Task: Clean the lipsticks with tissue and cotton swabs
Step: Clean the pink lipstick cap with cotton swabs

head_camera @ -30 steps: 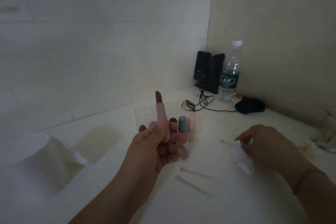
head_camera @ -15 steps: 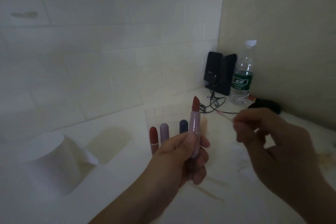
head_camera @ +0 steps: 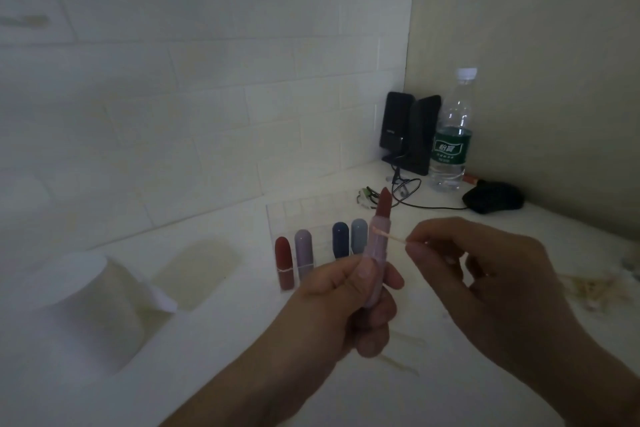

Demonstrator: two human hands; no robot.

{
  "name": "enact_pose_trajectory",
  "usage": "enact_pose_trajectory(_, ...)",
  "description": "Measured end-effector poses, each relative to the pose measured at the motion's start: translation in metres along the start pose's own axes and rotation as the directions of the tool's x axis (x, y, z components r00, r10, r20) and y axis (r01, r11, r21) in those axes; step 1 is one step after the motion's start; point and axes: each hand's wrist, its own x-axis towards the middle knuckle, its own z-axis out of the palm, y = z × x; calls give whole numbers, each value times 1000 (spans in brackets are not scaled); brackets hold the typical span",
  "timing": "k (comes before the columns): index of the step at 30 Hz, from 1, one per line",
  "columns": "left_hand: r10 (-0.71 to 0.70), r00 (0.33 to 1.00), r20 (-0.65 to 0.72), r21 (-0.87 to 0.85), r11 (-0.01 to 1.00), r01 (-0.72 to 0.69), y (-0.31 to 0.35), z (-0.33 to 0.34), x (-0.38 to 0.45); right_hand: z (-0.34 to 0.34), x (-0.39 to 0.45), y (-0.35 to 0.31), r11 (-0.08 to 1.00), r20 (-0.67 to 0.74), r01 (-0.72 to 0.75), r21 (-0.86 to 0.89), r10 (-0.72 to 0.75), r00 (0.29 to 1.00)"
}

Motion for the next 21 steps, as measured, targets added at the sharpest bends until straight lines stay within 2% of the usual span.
enact_pose_trajectory(13,-44,999,9,-82,996,45,-3,-4,1,-4,2,5,999,18,-13,51,13,1000)
enact_pose_trajectory(17,-19,1000,-1,-71,997,19,-4,-3,2,-3,1,7,999,99,3,48,-8,995)
enact_pose_trajectory(21,-1,1000,0,-84,996,1,-2,-1,1,-3,2,9,998,61,-25,58,22,998)
